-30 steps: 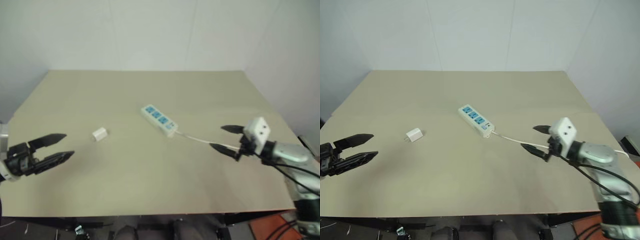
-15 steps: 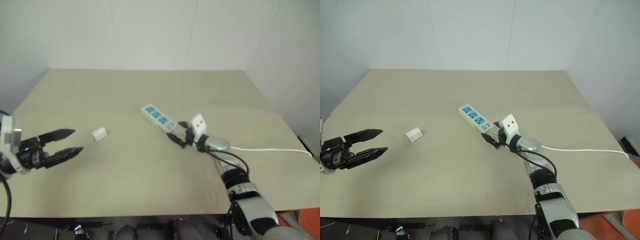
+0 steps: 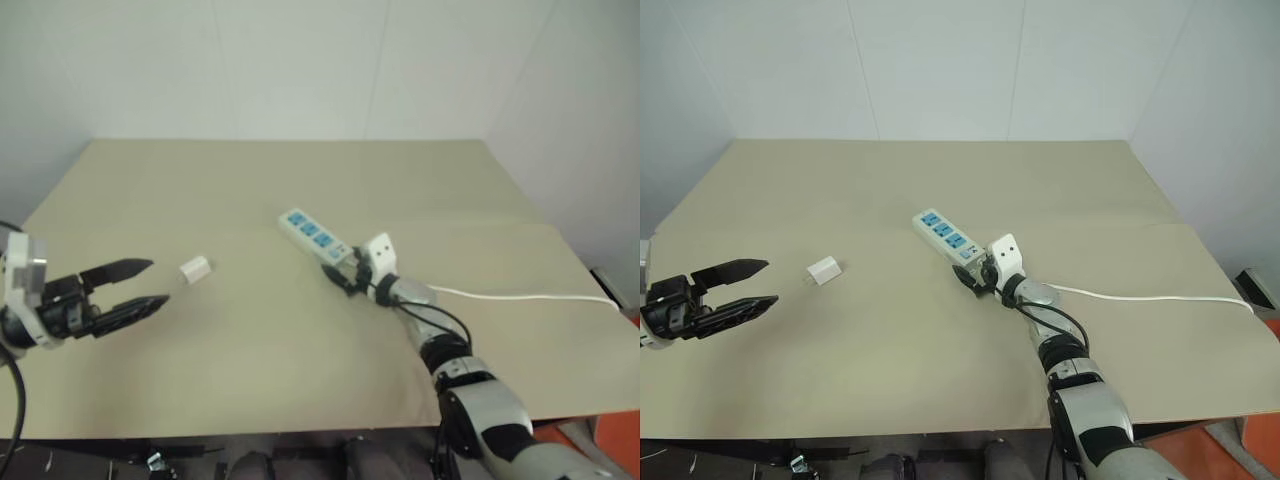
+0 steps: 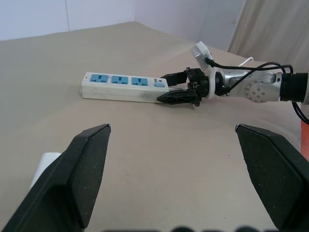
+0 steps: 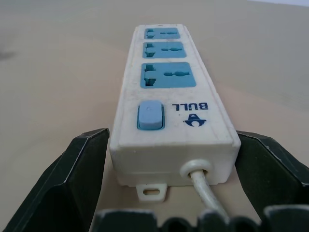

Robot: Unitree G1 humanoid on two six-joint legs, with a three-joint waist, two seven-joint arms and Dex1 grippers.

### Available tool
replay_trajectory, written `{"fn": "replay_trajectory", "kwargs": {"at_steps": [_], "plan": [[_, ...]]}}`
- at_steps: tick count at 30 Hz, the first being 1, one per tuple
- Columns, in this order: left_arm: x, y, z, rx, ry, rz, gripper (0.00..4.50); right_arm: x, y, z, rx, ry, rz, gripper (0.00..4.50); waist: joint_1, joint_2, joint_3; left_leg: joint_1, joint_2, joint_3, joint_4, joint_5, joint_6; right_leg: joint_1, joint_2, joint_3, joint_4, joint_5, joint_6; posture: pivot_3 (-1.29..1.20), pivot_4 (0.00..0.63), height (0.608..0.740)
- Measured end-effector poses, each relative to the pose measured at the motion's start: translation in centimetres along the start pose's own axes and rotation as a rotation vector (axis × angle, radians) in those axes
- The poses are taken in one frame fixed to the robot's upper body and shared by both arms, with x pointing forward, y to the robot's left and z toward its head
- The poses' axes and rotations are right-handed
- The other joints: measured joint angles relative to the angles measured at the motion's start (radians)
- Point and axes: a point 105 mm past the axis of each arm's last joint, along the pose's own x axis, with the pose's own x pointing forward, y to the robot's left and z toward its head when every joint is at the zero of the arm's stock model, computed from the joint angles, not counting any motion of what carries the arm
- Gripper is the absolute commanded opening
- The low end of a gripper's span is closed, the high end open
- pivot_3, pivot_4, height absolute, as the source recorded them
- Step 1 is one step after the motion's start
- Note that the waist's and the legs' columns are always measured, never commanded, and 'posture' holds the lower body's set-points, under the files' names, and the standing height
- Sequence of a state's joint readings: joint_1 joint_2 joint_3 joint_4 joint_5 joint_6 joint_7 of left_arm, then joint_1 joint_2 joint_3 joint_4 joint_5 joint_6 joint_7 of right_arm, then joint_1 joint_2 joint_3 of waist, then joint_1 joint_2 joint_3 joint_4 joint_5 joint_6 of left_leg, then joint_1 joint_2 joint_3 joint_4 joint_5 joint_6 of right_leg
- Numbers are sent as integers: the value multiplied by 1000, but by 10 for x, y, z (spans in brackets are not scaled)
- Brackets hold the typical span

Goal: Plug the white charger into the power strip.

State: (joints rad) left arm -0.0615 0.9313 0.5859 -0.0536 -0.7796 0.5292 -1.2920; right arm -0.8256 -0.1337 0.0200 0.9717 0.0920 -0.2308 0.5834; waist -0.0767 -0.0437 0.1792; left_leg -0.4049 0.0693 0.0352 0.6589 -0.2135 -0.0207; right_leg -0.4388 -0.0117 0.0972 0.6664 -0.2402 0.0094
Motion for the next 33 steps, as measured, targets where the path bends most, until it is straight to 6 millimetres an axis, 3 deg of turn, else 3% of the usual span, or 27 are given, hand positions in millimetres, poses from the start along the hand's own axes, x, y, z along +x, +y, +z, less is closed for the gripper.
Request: {"fn": "replay_trajectory", "kwargs": {"at_steps": [5,9,20,26,29,33], "plan": [[0,0,0,-1,-2,0,4500,1,0,-1,16,-5,-10,4449,-6,0,0,0,0,0,0,0,0,0,0,0,0,0,0,0,150,740],[0,0,0,-1,-1,3,4500,1,-1,0,19,-7,-7,3407,-12,0,0,0,0,-1,0,0,0,0,0,0,0,0,0,0,150,740],[5,-1,3,11,-4,-18,4500,-2,-2,0,-16,-10,18,3409,-18,0,0,-1,0,-1,0,0,0,0,0,-1,0,0,0,0,150,740],[17,18,27,90,-16,-14,4500,-57,-7,-4,-65,6,264,3409,0,0,0,-1,-1,-2,0,0,0,1,0,-2,-1,0,0,0,150,740],[28,40,31,120,33,55,4500,-82,1,3,-72,28,433,3409,5,0,0,1,0,-2,0,0,0,1,2,0,0,0,1,0,150,740],[60,68,34,232,221,164,4500,-103,22,17,-127,29,655,3409,7,0,0,0,-1,-5,1,0,0,2,4,0,0,-2,4,0,150,740]]}}
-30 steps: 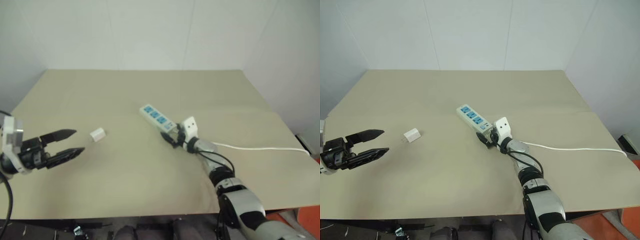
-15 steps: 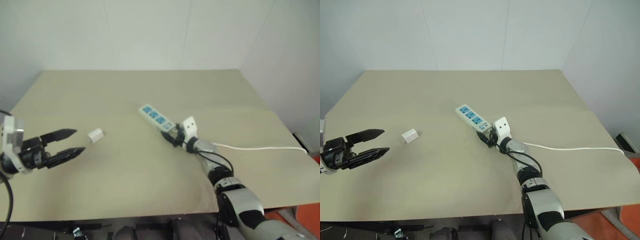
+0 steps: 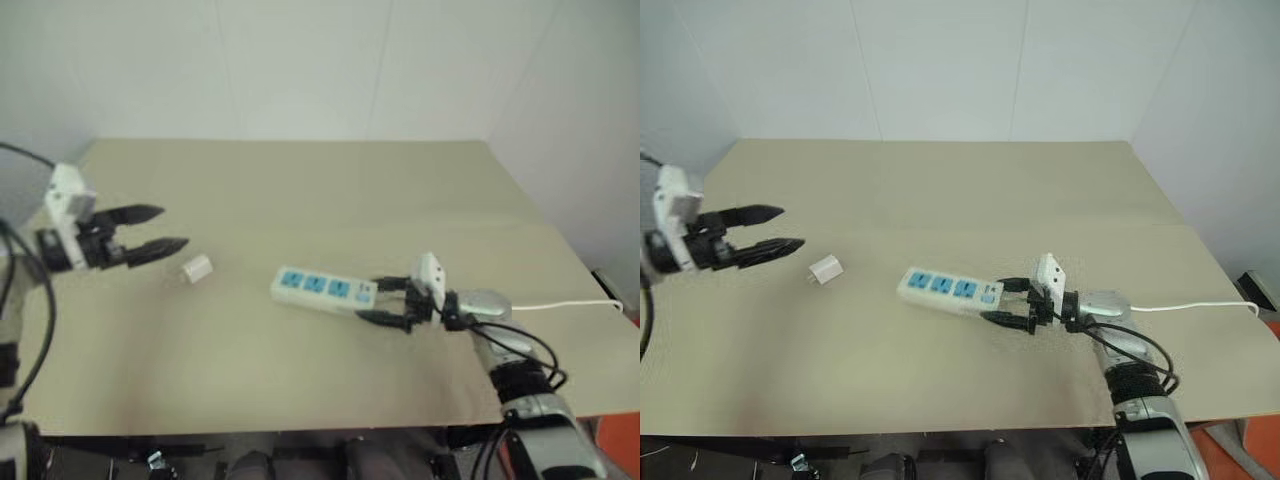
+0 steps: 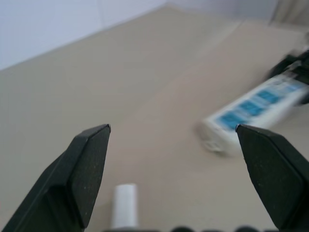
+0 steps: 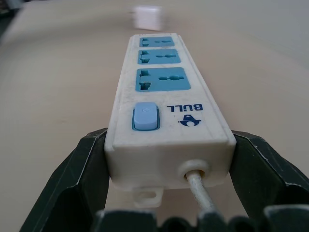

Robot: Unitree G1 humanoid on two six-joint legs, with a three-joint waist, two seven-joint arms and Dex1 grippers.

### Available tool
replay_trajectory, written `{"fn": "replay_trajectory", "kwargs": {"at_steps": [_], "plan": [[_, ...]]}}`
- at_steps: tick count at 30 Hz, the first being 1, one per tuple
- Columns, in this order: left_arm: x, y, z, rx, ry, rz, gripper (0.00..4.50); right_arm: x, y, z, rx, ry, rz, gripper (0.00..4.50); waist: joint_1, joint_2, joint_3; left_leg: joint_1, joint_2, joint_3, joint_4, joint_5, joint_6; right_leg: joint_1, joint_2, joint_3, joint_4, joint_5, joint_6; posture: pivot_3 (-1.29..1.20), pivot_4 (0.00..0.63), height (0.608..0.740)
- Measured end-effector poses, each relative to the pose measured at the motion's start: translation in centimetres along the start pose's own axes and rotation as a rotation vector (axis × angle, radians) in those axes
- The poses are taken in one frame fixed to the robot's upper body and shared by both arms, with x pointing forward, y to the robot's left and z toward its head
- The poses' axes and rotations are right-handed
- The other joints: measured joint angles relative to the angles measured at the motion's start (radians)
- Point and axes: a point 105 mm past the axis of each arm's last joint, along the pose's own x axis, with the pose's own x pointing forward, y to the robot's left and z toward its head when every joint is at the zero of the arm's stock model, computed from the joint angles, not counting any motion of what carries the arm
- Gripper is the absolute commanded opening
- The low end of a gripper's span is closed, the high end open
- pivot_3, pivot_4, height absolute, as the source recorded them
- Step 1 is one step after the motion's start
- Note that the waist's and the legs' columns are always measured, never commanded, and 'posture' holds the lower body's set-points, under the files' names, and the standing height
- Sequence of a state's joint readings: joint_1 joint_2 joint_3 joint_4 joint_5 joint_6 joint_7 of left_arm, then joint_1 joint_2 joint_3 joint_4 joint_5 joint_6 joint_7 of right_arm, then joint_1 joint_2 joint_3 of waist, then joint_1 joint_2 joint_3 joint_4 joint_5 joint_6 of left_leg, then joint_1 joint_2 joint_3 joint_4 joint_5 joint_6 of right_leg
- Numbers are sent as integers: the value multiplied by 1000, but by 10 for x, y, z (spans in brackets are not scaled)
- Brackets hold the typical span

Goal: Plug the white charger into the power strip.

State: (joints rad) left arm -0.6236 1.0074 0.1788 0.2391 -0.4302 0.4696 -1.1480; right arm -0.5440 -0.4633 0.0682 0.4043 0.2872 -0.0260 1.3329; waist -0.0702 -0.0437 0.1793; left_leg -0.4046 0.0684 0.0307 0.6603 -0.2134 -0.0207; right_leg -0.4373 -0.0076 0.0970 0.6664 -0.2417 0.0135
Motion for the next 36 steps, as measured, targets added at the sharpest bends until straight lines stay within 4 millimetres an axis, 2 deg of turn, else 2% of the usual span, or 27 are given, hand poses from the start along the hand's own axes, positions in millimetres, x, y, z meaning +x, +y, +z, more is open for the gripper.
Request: {"fn": "replay_trajectory", "kwargs": {"at_steps": [4,9,10,13,17,20,23,27,36], "plan": [[20,7,13,45,64,-15,4500,9,13,4,-7,-10,111,3409,-1,0,0,-1,0,-1,0,0,0,-2,1,0,1,2,-3,0,150,740],[40,10,23,7,283,-101,4500,41,23,12,-16,-55,204,3409,-1,0,0,-2,-1,-1,1,0,0,-1,1,0,1,0,0,0,150,740],[44,9,20,-1,341,-117,4500,47,22,13,-15,-50,209,3409,0,0,0,-1,-1,-2,1,0,0,-1,1,0,1,0,0,0,150,740],[63,2,-6,-72,649,-204,4500,64,19,12,-13,-41,209,3409,2,0,0,-2,-2,-2,1,0,0,-2,1,0,2,-1,1,0,150,740],[75,6,-33,-18,857,-175,4500,72,21,2,5,-22,201,3409,-2,0,0,-5,-1,-2,1,0,0,-5,1,0,2,2,-3,0,150,740],[85,9,-42,11,903,-132,4500,75,22,0,13,-27,204,3409,-1,0,0,-6,-1,-3,1,0,0,-6,1,0,2,2,-3,0,150,740],[100,5,-41,46,907,-126,4500,75,24,-1,14,-27,207,3409,1,0,0,-6,-2,-3,1,0,0,-5,1,0,3,2,-3,0,150,740],[110,1,-46,130,952,-140,4500,78,27,-3,18,-36,199,3409,-4,0,0,-6,-2,-3,1,0,0,-5,1,0,4,2,-3,0,150,740],[107,9,-58,172,1014,-59,4500,80,31,-5,14,-46,148,3409,0,0,0,-6,-3,-4,1,0,0,-5,1,0,5,1,-3,0,150,740]]}}
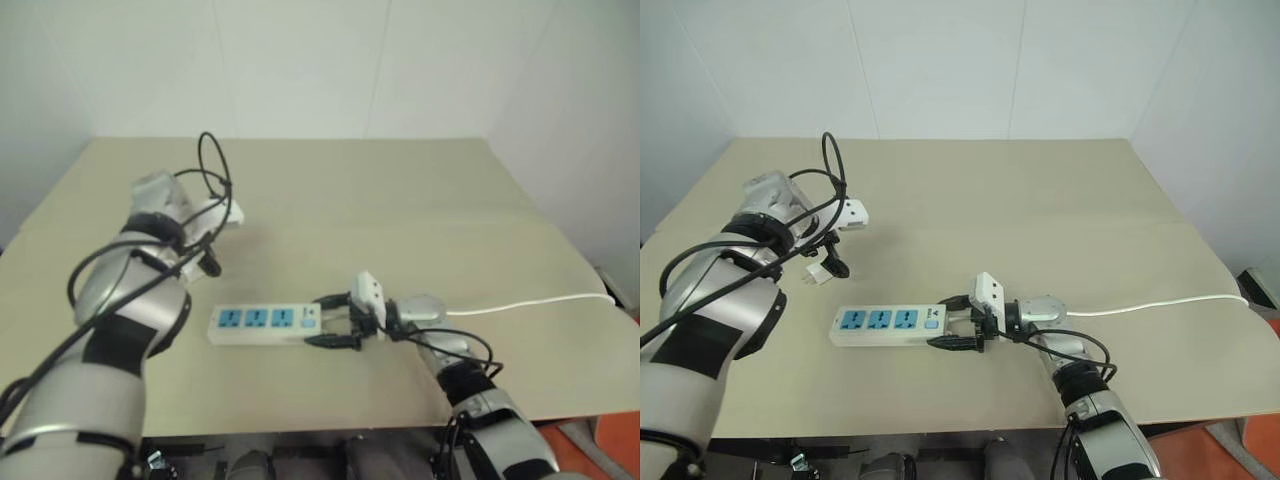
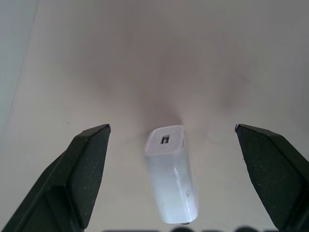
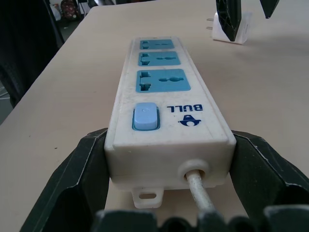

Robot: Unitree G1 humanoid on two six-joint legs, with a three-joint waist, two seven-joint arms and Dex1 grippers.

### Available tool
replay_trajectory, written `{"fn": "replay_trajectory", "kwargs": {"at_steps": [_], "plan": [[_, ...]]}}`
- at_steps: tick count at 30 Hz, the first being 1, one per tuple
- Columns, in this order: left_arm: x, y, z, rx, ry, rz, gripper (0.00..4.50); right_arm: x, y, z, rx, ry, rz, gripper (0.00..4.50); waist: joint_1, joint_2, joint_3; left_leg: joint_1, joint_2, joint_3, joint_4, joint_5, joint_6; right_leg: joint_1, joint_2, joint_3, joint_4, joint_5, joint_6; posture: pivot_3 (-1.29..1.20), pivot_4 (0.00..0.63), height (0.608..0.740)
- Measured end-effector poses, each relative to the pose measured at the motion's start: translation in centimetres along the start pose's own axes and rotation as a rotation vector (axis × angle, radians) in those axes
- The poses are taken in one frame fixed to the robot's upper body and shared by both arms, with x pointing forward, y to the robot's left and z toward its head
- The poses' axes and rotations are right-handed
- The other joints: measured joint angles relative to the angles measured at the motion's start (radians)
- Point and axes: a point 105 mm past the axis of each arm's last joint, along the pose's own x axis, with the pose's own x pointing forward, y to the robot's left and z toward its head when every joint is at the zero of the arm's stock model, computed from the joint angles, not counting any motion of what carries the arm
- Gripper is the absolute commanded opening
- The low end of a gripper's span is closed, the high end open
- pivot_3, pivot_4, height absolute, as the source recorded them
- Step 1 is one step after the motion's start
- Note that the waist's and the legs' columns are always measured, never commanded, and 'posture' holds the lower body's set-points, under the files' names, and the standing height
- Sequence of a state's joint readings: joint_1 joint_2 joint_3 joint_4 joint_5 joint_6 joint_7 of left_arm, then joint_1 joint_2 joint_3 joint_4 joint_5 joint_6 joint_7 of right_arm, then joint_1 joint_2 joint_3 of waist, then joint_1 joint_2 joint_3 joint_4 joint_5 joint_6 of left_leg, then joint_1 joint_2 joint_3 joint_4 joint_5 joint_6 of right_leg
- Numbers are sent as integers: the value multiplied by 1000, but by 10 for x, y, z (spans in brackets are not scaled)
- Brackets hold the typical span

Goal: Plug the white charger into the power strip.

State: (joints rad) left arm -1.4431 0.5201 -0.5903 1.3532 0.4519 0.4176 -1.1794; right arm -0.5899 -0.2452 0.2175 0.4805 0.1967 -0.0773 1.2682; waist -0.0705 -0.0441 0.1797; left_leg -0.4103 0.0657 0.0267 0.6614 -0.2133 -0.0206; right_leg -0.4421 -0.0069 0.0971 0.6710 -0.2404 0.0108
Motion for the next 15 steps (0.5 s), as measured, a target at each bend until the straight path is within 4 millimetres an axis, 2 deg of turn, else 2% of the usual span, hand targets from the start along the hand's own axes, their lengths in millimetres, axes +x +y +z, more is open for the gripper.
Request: {"fn": "replay_trajectory", "kwargs": {"at_steps": [15], "plan": [[1,3,-7,-67,15,32,4500,6,0,-2,-12,-1,-35,3409,-1,0,0,0,0,0,0,0,0,0,0,0,1,0,0,0,150,740]]}}
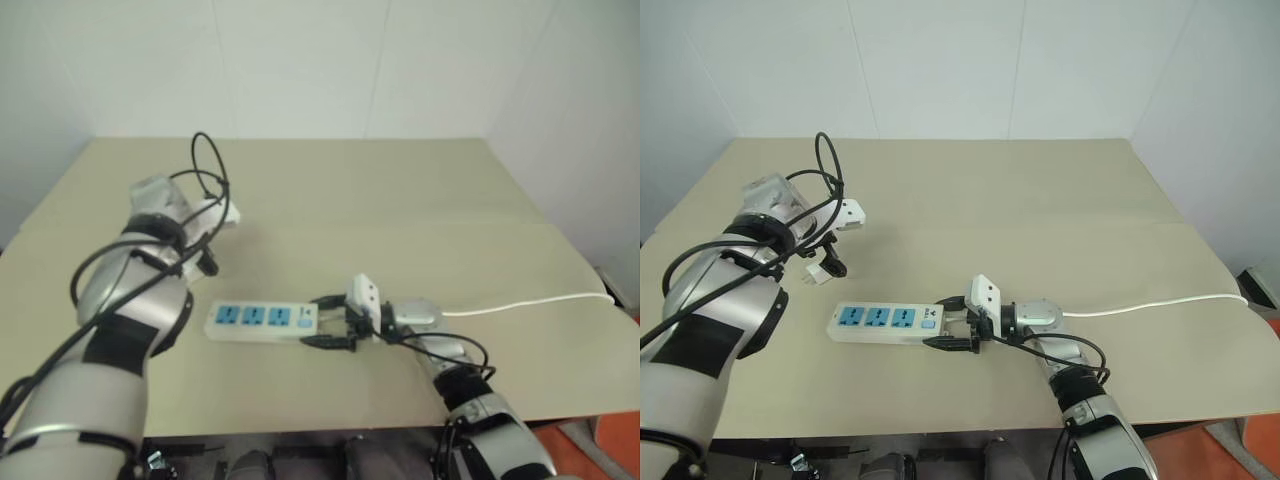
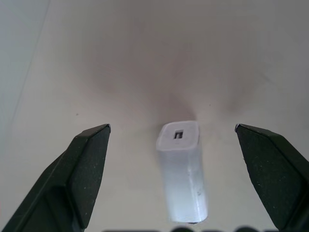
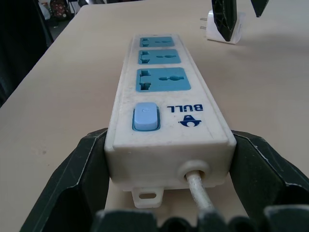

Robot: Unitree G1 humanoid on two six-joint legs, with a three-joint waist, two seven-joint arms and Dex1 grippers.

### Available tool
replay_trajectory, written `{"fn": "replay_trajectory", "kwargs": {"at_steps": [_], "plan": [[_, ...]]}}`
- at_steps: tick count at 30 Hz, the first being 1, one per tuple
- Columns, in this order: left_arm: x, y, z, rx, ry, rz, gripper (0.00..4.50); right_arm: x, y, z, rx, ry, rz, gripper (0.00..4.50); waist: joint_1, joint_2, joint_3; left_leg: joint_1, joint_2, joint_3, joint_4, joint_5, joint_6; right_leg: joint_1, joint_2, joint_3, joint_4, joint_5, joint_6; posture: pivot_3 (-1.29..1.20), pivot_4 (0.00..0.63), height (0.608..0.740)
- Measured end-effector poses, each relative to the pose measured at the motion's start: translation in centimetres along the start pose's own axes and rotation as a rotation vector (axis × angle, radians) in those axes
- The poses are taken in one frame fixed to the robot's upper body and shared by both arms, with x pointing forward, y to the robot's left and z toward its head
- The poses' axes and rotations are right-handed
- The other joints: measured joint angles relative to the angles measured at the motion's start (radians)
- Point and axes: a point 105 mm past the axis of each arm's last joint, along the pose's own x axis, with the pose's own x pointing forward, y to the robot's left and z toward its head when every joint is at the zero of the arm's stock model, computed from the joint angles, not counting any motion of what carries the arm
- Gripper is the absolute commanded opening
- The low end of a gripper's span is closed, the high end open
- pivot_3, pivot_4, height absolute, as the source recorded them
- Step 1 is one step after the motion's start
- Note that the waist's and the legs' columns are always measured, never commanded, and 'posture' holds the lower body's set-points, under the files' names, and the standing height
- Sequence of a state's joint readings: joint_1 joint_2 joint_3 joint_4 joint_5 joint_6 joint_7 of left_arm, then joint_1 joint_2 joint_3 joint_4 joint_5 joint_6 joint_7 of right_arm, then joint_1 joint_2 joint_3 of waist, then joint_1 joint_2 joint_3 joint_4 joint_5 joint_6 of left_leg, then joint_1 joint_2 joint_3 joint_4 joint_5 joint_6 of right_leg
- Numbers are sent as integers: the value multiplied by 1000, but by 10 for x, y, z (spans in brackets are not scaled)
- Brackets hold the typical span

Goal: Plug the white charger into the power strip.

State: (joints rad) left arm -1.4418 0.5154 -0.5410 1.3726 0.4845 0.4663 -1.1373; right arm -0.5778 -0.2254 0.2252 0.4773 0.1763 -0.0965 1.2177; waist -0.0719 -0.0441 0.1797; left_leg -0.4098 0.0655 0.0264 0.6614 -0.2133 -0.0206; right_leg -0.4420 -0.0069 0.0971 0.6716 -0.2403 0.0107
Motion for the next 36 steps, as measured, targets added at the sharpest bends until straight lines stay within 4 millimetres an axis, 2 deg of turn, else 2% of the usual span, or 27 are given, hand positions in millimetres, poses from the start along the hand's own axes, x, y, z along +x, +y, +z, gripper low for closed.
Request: {"fn": "replay_trajectory", "kwargs": {"at_steps": [2,5,14,15,23,27,30,33,35,36], "plan": [[0,0,-1,-12,3,0,4500,0,0,-1,0,0,-1,3409,0,0,0,0,0,0,0,0,0,0,0,0,0,0,0,0,150,740],[3,-1,-5,-16,19,-2,3881,0,0,-1,-2,0,-2,3409,0,0,0,0,0,0,0,0,0,0,0,0,0,0,0,0,150,740],[8,-2,-10,-38,34,3,1082,0,-1,-2,1,4,-8,3409,0,0,0,1,0,0,0,0,0,0,0,0,0,0,0,0,150,740],[8,-2,-10,-40,32,7,983,0,-1,-2,1,4,-8,3409,0,0,0,1,0,0,0,0,0,1,0,0,0,0,0,0,150,740],[4,-3,3,-89,-80,-25,985,-1,-1,-3,0,9,-9,3409,2,0,0,1,0,0,0,0,0,1,0,0,0,0,0,0,150,740],[-20,1,31,-110,-249,-61,985,-2,-1,-3,-1,11,-8,3409,3,0,0,0,0,0,0,0,0,1,0,-1,0,0,0,0,150,740],[-50,3,60,-130,-474,-126,985,-2,-1,-3,-1,12,-6,3409,1,0,0,0,0,0,0,0,0,1,-1,-1,0,0,0,0,150,740],[-97,8,89,-102,-900,-194,985,-3,0,-3,-3,15,-3,3409,-2,0,0,2,0,0,0,0,0,1,-1,0,1,0,0,0,150,740],[-112,8,92,-37,-1099,-186,985,-4,0,-4,-2,16,-1,3409,-2,1,0,5,0,0,0,0,0,3,-2,0,3,0,0,0,150,740],[-112,4,88,-3,-1162,-194,985,-4,1,-4,-2,17,0,3409,-2,1,-1,6,0,1,0,0,0,3,-2,1,4,0,0,0,150,740]]}}
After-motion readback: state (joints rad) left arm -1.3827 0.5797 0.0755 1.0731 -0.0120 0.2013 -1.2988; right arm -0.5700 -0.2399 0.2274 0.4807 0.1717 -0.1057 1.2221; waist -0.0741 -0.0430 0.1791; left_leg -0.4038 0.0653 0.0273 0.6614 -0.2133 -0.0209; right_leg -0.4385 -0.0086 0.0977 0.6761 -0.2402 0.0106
